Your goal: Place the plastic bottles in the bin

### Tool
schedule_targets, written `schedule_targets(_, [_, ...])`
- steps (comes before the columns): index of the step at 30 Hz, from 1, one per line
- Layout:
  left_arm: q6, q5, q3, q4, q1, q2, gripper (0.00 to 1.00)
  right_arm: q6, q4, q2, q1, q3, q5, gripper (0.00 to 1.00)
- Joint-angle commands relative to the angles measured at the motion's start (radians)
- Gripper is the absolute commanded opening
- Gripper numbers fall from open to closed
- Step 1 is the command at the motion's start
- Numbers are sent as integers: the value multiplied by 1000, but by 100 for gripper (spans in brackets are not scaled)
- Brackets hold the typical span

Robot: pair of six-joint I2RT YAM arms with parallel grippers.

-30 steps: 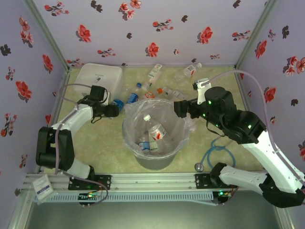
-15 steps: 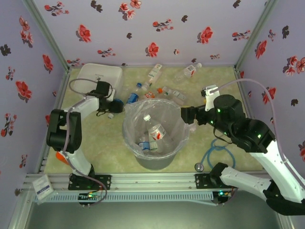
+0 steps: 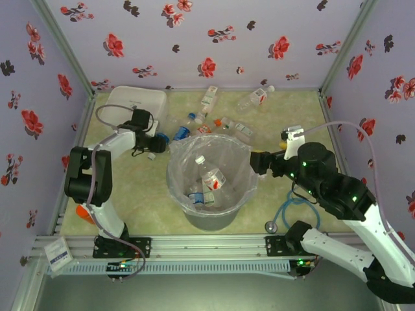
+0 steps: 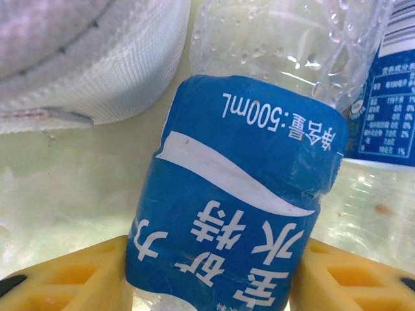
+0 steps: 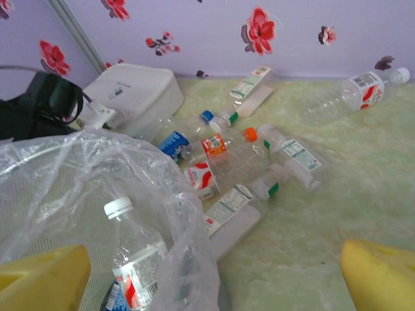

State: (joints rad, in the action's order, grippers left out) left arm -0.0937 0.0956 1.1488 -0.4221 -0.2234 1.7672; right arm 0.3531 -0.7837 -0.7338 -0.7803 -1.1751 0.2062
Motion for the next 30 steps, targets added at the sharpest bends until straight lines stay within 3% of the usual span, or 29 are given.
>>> schedule_targets(1, [5,48,-15,-22,-6,-87,42,24,15,-5,7,-8,-19,99])
schedule_targets(9, [-44,52,-8,-112,-11,-330,37,14,-123,-121,8,-66,-43,89])
schedule_targets(15, [-87,62,34,-207,-30,-598,30,18,-96,-139,38,-63,-63,83])
schedule_targets(18, [-86,134,59,-210,-64,-737,26,41,-40,-107,67,-44,68,87])
schedule_targets(21, [-88,136,127,-256,-145,-811,20,66,19,-56,121,2,192,88])
schedule_targets(25, [-96,116,236,-323,-309,-798,16,106,44,-55,215,42,159,90])
schedule_targets(30, [-66,1,328,-409,-544,-726,12,133,41,-62,321,78,135,91])
